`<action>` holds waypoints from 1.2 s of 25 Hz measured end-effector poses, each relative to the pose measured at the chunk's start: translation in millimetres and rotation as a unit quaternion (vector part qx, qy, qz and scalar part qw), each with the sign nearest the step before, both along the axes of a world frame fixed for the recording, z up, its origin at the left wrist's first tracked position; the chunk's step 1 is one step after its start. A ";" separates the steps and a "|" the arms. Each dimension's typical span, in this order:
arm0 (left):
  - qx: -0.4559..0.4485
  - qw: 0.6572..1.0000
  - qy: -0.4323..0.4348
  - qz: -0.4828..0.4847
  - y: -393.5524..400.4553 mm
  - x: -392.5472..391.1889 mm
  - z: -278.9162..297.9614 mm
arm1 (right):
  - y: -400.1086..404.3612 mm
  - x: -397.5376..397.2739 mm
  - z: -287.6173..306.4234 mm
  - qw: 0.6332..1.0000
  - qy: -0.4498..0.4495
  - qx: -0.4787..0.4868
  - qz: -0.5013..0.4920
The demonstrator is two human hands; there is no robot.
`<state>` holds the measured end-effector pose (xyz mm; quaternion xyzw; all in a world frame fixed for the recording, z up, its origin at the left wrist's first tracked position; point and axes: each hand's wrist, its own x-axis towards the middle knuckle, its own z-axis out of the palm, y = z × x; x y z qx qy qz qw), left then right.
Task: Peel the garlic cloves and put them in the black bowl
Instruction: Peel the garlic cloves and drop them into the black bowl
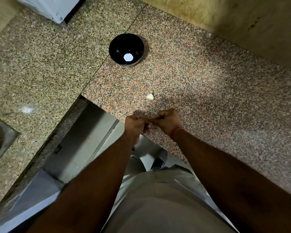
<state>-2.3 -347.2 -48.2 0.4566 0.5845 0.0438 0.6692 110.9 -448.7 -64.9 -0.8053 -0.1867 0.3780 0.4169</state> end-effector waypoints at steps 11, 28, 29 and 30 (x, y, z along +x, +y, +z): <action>-0.039 0.997 -0.026 0.060 -3.4 2.9 18.8 | 3.6 -7.8 21.0 0.997 0.028 0.031 -0.068; 0.177 0.970 -0.036 -0.161 14.2 0.5 20.6 | 9.7 12.3 14.8 0.995 0.073 0.065 -0.002; 0.204 0.959 -0.026 -0.193 16.4 0.4 20.8 | 9.7 12.9 14.1 0.994 0.087 0.064 -0.002; 0.231 0.946 -0.020 -0.226 18.5 0.5 21.1 | 10.0 13.9 13.0 0.992 0.105 0.067 -0.007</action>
